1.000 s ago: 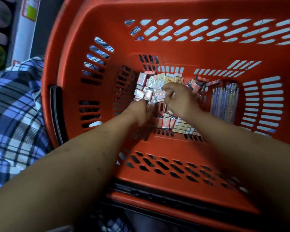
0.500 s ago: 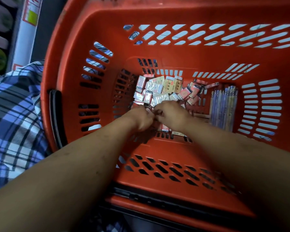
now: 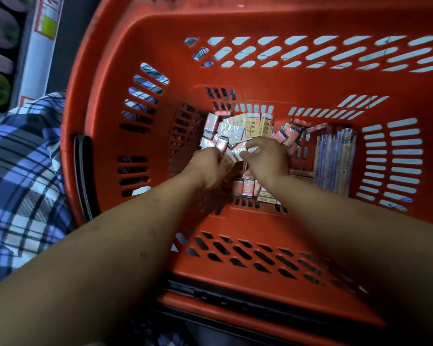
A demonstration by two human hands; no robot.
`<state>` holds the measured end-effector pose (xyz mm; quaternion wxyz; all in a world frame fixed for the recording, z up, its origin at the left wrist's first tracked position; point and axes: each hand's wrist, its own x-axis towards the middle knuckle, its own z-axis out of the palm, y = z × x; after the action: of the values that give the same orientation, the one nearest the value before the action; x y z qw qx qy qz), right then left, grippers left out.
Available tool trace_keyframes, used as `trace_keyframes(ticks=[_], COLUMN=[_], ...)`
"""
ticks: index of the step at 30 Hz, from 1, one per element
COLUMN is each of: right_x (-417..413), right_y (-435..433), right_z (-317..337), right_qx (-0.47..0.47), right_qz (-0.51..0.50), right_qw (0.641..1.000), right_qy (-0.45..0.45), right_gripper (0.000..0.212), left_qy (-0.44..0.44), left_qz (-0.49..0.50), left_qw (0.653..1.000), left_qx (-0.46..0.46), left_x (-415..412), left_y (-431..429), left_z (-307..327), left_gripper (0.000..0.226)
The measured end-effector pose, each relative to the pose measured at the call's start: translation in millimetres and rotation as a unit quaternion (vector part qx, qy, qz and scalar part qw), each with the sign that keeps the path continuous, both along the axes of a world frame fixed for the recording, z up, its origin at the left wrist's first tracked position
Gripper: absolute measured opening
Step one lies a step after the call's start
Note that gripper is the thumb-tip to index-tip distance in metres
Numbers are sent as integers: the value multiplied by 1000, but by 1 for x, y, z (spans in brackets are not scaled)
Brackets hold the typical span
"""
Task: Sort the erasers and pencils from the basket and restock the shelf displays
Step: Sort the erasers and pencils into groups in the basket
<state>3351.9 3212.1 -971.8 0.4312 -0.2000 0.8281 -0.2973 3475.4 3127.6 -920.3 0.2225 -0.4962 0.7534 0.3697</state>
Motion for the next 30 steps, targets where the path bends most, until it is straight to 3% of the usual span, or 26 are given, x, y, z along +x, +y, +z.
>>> trace_keyframes(ticks=[3,6,9,13,16,19,21,23,25,27,30], right_x=[3,1,-5,-17,-24,-29,-29,-26,-23,-21,-24], right_y=[-1,2,4,1,0,-3,-6,-9,-11,-16,-29], right_z=[-7,-12,-9,-2,6,7,6,3,2,5,10], right_qx=[0,6,3,-18,-36,-52,-57,-73,-130,-175,-125], right_qz=[-11,14,42,61,70,82,97,122,169,237,326], right_qw=[999,1000,999,989,978,973,970,974,976,950,915], right_qy=[-34,-26,-27,-131,-192,-208,-214,-175,-40,104,204], right_gripper=[19,23,26,18,13,13,17,20,16,16,41], left_qy=[-4,-21,-7,13,30,40,38,40,38,34,20], left_qz=[-24,-82,-109,-138,-157,-139,-92,-65,-66,-67,-78], left_qw=[1000,996,994,990,987,989,995,997,997,997,996], left_qx=[-11,-15,-13,-11,-12,-31,-33,-28,-27,-27,-31], left_x=[2,4,5,6,2,-2,-1,0,-1,-2,-5], left_y=[-2,-3,-3,-4,-5,-4,-3,-2,-2,-2,-3], left_z=[-2,-4,-7,-7,-5,3,5,5,5,5,2], left_gripper=[29,41,39,46,38,21,35,40,27,27,21])
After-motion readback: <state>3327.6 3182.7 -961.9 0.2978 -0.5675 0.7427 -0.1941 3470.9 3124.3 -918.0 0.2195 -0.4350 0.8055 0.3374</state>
